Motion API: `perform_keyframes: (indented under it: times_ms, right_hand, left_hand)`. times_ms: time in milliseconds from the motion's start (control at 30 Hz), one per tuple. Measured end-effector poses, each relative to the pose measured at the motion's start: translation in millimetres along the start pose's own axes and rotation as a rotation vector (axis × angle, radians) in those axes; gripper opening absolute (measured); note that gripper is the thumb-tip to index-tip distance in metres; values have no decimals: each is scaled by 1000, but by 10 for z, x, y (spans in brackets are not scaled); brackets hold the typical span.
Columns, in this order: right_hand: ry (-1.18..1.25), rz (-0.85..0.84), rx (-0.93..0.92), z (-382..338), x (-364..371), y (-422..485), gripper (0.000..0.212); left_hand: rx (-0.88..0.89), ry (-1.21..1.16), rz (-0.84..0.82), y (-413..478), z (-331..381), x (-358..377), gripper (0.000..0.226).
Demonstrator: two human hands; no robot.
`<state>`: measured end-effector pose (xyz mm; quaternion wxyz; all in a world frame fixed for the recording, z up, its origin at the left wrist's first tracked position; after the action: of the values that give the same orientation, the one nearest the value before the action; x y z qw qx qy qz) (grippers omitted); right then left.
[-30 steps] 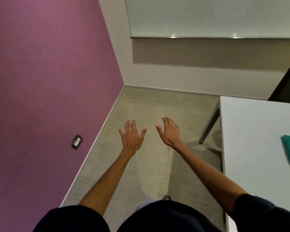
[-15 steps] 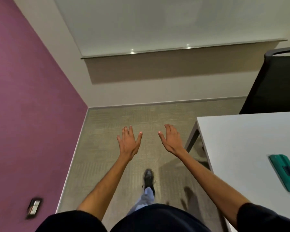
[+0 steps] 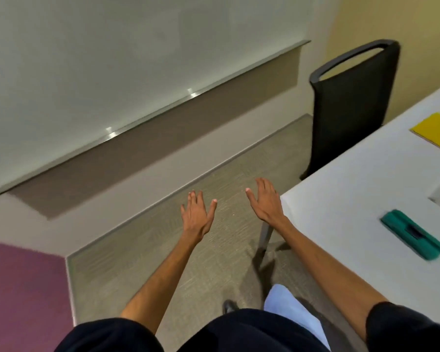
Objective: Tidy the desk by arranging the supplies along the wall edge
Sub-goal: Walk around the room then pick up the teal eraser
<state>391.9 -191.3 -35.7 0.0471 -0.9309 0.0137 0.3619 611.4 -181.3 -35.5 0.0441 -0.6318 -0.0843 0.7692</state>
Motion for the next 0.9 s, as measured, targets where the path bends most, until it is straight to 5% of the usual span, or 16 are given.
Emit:
perform_keyframes:
  times_ms: [433,900]
  right_hand:
    - [69,301,302,973,-945,719,54]
    - [56,590,678,1973,-1891,188,58]
  left_hand:
    - [460,28,-37,1521,1883,228,65]
    - [950,104,-191,1550,3692,650,49]
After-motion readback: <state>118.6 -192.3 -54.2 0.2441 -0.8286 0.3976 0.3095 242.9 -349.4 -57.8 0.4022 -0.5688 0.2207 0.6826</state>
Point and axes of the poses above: each hand's wrist, its own y-axis towards the middle knuckle, its own x-axis out of the palm, z = x × y, the point moved 1 cm from there along y, towards the middle knuckle, and after that the axes turned 11 degrees about y, right-handed, at the moved point
